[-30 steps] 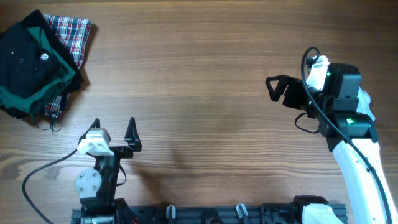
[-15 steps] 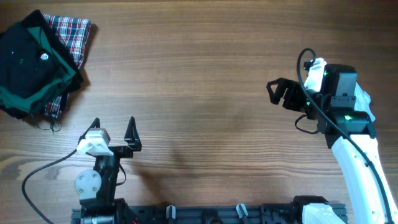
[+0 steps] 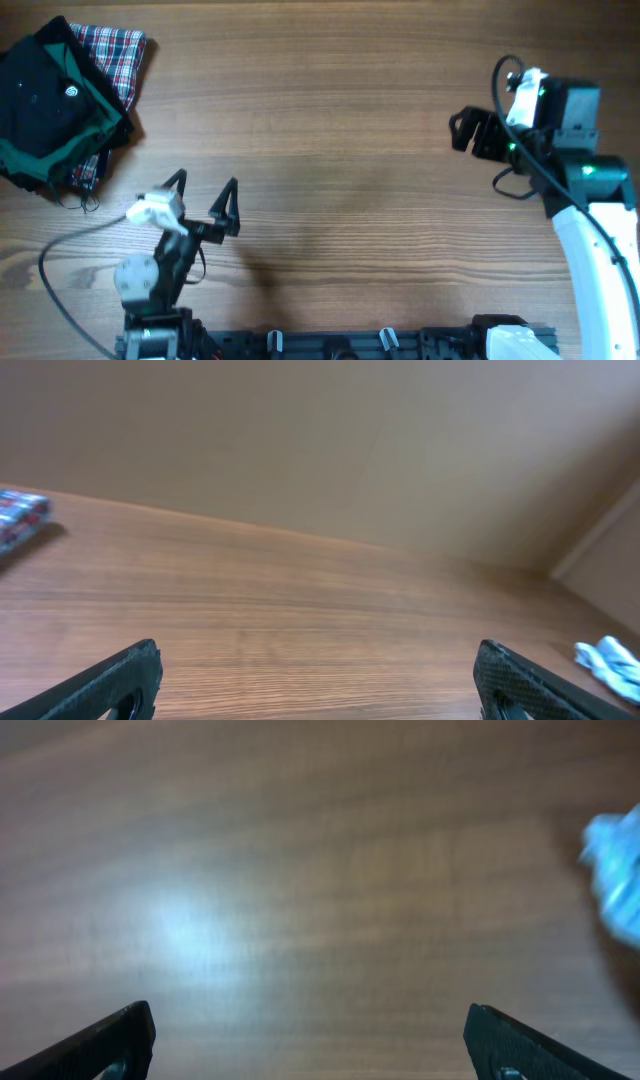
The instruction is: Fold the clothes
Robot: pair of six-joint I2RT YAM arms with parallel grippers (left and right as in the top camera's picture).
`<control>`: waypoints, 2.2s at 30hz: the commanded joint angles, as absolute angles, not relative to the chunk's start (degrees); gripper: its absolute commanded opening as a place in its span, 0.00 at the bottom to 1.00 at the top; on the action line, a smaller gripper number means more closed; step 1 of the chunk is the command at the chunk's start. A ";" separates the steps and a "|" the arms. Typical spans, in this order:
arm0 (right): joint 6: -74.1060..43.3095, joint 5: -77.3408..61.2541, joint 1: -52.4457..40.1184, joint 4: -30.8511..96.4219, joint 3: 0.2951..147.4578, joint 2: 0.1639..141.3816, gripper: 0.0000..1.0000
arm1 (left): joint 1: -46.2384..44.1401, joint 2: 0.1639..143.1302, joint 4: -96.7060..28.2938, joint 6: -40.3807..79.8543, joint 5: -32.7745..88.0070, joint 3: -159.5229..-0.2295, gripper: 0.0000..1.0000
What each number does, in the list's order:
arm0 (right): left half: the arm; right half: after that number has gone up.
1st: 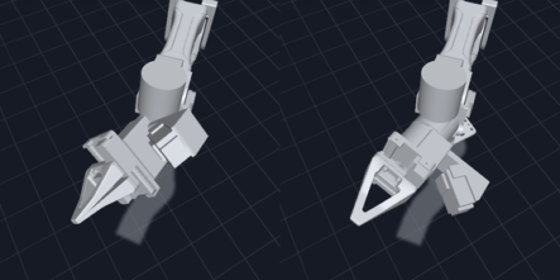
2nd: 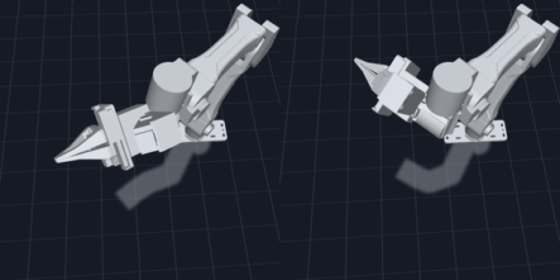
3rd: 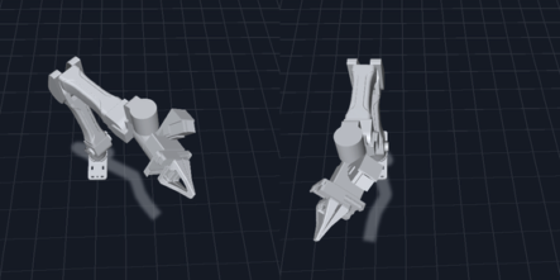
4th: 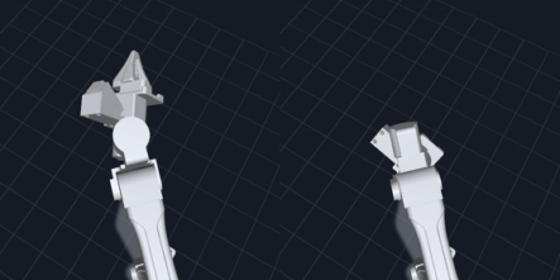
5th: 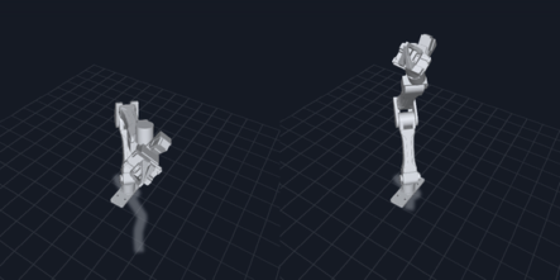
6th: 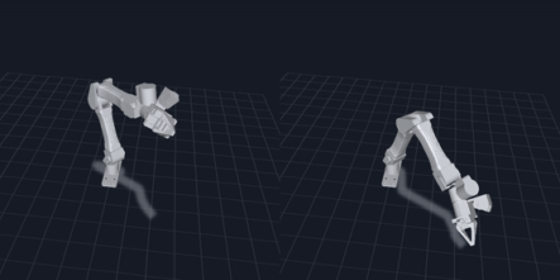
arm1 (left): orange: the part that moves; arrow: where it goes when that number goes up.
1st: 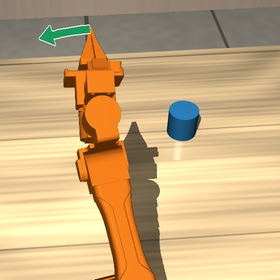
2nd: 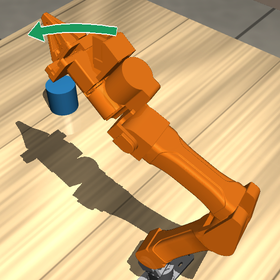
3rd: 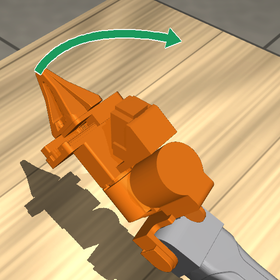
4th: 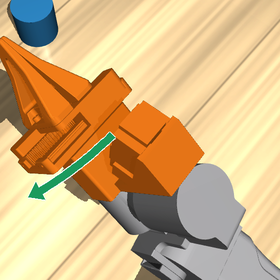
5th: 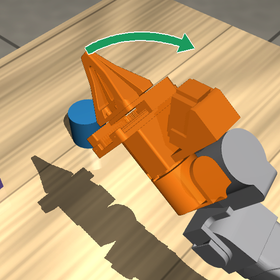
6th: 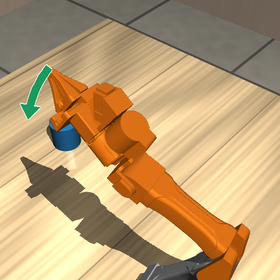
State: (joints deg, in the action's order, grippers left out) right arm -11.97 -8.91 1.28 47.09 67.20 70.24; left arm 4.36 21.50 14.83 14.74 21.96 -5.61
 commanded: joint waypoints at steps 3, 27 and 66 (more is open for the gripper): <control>-10.55 -5.76 1.19 51.99 78.37 73.76 1.00 | -0.40 46.33 10.96 13.30 26.57 -27.81 1.00; -12.53 -2.37 22.22 45.76 81.36 97.82 0.90 | -18.92 86.28 -29.34 -1.06 13.82 -81.01 1.00; -6.74 9.13 22.37 30.37 80.95 115.39 0.35 | -21.54 94.52 -31.09 -1.06 13.85 -80.90 1.00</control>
State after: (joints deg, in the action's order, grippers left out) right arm -6.90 7.07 21.96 30.79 80.44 114.50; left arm -21.39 93.86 -30.94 0.03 14.37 -79.72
